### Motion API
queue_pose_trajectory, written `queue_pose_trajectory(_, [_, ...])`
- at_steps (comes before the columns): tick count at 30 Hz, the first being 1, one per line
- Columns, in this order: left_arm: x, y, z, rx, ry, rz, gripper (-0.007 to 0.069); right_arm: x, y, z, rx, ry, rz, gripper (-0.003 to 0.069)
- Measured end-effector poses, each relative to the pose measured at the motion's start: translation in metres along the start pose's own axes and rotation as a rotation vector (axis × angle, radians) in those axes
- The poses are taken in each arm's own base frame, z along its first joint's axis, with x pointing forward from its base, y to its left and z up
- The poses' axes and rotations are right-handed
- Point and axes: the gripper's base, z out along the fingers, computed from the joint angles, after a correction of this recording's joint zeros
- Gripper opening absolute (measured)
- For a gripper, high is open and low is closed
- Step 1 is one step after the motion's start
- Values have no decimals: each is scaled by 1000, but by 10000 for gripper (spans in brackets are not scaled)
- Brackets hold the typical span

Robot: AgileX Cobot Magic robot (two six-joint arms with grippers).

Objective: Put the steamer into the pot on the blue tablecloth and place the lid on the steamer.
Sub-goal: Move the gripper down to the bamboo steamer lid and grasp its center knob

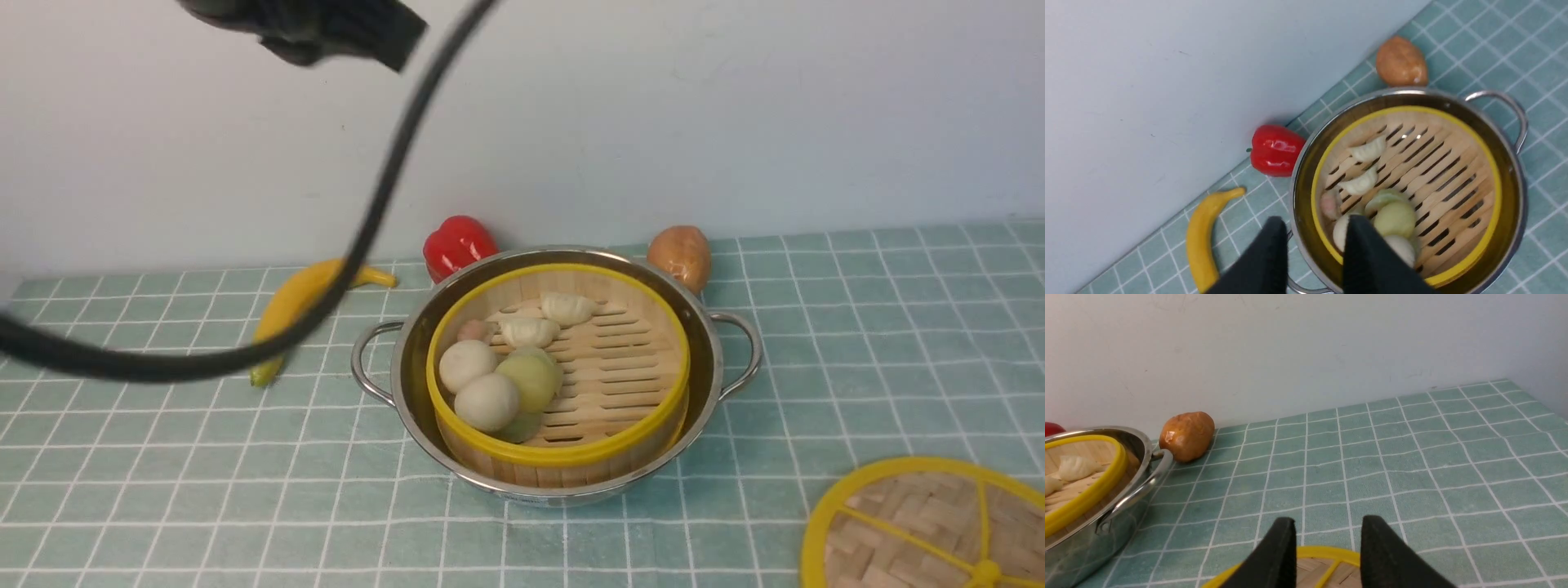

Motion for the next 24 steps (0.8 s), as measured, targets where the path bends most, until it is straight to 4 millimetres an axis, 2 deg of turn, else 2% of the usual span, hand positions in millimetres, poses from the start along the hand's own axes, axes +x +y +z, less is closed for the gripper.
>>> queue_pose_trajectory(1, [4,5,-24,-4,-52,-51,40,0,0,0,0,0,0,243])
queue_pose_trajectory(3, [8,9,-48,-10,-104,-85,-11,0,0,0,0,0,0,243])
queue_pose_trajectory(5, [11,11,-60,-14,-131,-99,-21,0,0,0,0,0,0,243])
queue_pose_trajectory(7, [19,14,-92,-21,-200,-129,-23,0,0,0,0,0,0,243])
queue_pose_trajectory(8, [21,15,-96,-23,-210,-133,-23,0,0,0,0,0,0,243])
queue_pose_trajectory(9, [28,17,-116,-29,-255,-141,-23,0,0,0,0,0,0,243])
queue_pose_trajectory(10, [28,17,-118,-30,-260,-142,-23,0,0,0,0,0,0,243])
queue_pose_trajectory(11, [36,20,-135,-46,-298,-146,-22,0,0,0,0,0,0,243])
queue_pose_trajectory(14, [47,24,-159,-79,-351,-150,-20,0,0,0,0,0,0,243])
queue_pose_trajectory(20, [59,27,-182,-103,-398,-157,-8,0,0,0,0,0,0,243])
queue_pose_trajectory(24, [61,30,-184,-149,-396,-152,0,0,0,0,0,0,0,243])
